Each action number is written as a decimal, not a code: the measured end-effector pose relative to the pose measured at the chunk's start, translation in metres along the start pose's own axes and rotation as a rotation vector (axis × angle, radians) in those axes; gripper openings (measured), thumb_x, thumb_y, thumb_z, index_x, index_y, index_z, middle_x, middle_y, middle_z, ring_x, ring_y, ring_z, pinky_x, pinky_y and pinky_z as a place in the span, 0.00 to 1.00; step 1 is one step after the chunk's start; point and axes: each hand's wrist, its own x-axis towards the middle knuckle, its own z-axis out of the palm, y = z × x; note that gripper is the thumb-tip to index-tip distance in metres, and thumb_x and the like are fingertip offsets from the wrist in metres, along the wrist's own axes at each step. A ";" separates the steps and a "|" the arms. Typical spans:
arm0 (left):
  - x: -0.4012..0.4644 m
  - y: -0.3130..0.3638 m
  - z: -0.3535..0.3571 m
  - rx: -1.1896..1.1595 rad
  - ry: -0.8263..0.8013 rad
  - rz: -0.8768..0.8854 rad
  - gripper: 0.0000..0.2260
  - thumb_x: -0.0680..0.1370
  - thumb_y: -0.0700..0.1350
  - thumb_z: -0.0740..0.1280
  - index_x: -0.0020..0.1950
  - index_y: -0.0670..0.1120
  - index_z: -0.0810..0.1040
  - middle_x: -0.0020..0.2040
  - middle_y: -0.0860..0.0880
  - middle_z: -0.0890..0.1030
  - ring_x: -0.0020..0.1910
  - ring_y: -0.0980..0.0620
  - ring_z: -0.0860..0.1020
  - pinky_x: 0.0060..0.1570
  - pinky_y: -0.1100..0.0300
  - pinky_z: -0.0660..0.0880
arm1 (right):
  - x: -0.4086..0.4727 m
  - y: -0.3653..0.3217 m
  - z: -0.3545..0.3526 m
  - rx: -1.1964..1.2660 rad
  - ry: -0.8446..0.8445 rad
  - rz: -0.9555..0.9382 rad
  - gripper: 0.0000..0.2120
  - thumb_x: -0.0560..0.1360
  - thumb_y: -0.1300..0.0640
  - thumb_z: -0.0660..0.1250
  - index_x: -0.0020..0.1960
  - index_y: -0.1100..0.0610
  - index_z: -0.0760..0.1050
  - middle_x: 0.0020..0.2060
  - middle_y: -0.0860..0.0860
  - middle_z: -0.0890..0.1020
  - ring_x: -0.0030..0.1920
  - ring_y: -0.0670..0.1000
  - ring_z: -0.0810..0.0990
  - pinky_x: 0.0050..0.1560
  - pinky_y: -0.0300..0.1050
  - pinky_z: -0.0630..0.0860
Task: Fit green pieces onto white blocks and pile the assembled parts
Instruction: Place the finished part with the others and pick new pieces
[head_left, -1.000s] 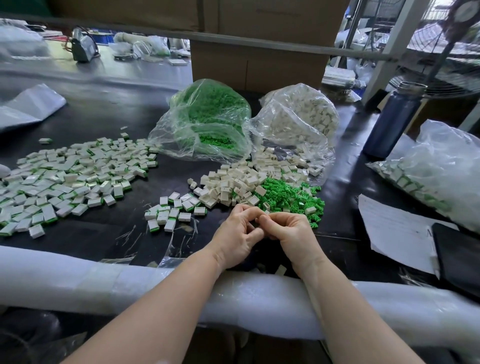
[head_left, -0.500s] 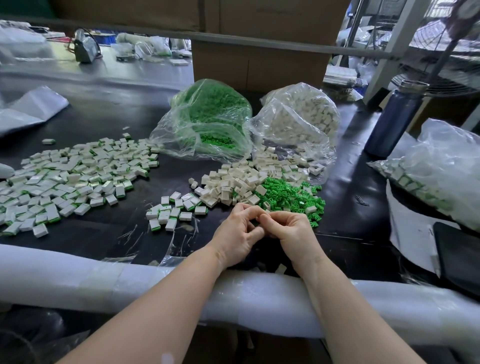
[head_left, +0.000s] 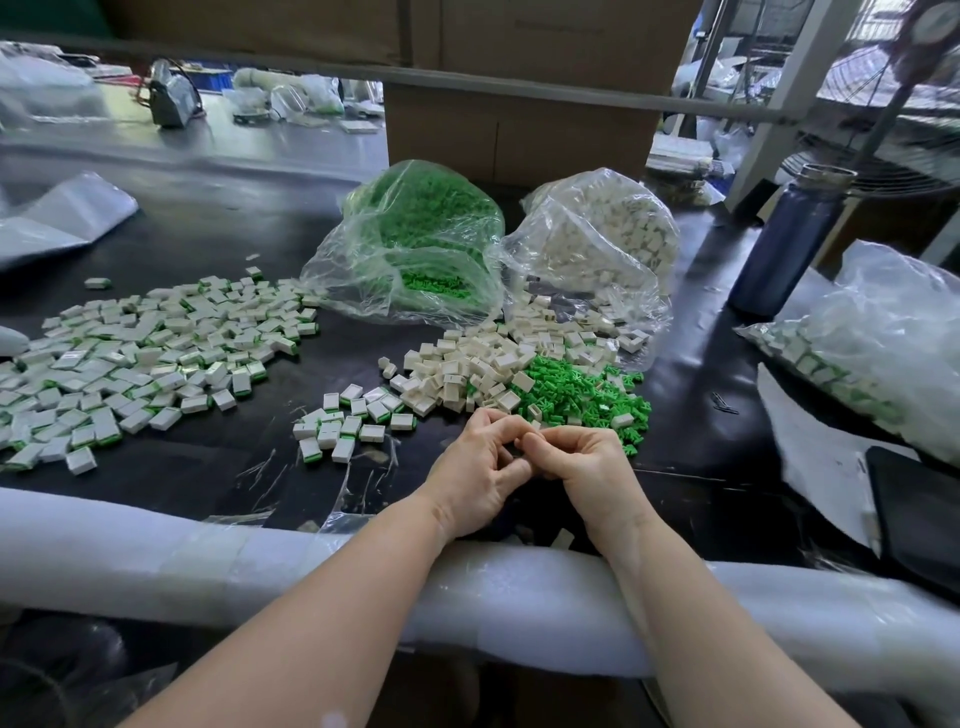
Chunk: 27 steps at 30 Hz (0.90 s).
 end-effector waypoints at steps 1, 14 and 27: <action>0.000 0.001 0.000 0.004 -0.003 0.002 0.14 0.75 0.39 0.66 0.41 0.60 0.73 0.50 0.55 0.68 0.38 0.54 0.72 0.55 0.50 0.74 | 0.000 0.000 0.000 0.000 0.002 0.001 0.07 0.72 0.65 0.69 0.35 0.62 0.82 0.29 0.58 0.80 0.30 0.53 0.77 0.33 0.42 0.75; -0.004 0.007 -0.001 0.021 -0.019 0.011 0.10 0.75 0.38 0.65 0.45 0.55 0.74 0.50 0.54 0.67 0.39 0.54 0.71 0.54 0.57 0.73 | -0.004 -0.004 -0.001 0.004 0.019 0.027 0.09 0.72 0.65 0.69 0.33 0.61 0.82 0.26 0.56 0.80 0.26 0.49 0.77 0.29 0.40 0.74; -0.002 -0.001 -0.002 -0.194 0.121 -0.058 0.06 0.76 0.39 0.67 0.45 0.50 0.78 0.40 0.49 0.80 0.39 0.55 0.76 0.47 0.59 0.75 | -0.004 -0.002 0.000 -0.149 0.135 -0.122 0.05 0.73 0.66 0.68 0.42 0.58 0.81 0.35 0.52 0.83 0.34 0.42 0.80 0.32 0.34 0.77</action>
